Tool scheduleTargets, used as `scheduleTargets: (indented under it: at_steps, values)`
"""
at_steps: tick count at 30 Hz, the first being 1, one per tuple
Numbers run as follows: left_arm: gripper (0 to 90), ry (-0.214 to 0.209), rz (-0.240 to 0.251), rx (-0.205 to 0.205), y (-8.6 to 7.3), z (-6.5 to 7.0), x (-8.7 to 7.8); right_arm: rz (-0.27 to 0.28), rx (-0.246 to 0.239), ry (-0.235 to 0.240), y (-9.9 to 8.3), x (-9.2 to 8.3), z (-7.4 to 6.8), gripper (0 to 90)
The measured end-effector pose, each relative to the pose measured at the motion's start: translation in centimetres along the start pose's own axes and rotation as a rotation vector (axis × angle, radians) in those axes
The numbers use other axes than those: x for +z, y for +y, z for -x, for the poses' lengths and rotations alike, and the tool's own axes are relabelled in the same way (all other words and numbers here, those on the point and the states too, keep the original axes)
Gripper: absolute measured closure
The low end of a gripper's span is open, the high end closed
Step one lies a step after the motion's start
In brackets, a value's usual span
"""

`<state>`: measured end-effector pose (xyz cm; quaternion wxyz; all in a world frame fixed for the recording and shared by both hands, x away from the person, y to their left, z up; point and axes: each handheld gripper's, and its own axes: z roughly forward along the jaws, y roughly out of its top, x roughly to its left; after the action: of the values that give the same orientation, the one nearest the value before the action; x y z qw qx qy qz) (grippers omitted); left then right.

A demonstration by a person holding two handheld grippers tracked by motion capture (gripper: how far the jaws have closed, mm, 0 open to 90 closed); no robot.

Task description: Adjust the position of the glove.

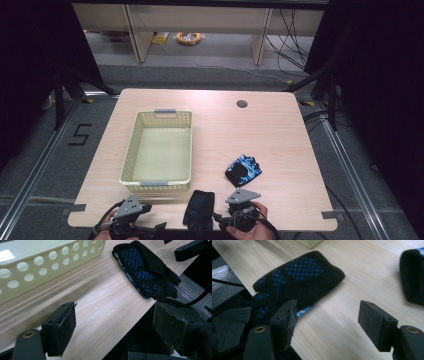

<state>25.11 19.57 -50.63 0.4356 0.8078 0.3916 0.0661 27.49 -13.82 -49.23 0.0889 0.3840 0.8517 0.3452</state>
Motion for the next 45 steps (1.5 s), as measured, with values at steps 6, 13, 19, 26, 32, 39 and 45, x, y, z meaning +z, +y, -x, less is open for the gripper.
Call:
scheduleTargets:
  at_steps: [6,13,19,26,32,39,45]
  values:
    - [18.2,0.004,0.003,-0.001,0.0,0.1,0.0,0.006,-0.019,0.004,0.6,1.2,-1.0,36.8]
    - [18.2,-0.003,0.005,-0.003,0.0,0.0,0.0,0.012,0.000,0.001,1.5,1.8,-1.5,41.4]
    - [18.2,0.000,-0.014,0.015,0.0,-0.1,-0.1,-0.009,0.004,-0.034,1.7,3.0,-1.8,43.0]
    - [18.3,-0.008,0.003,-0.002,0.0,0.1,0.0,-0.038,-0.016,-0.043,2.1,3.8,-2.2,56.0]
    - [18.3,-0.005,0.004,-0.004,0.0,0.2,0.1,0.018,-0.096,-0.045,2.2,4.5,-1.7,75.6]
    - [18.6,-0.014,-0.005,-0.014,0.0,0.2,0.1,0.032,-0.121,-0.006,2.6,4.4,-0.9,87.8]
    - [18.7,-0.018,-0.008,-0.017,0.0,0.2,0.0,0.087,-0.165,0.033,3.5,2.7,-0.5,88.6]
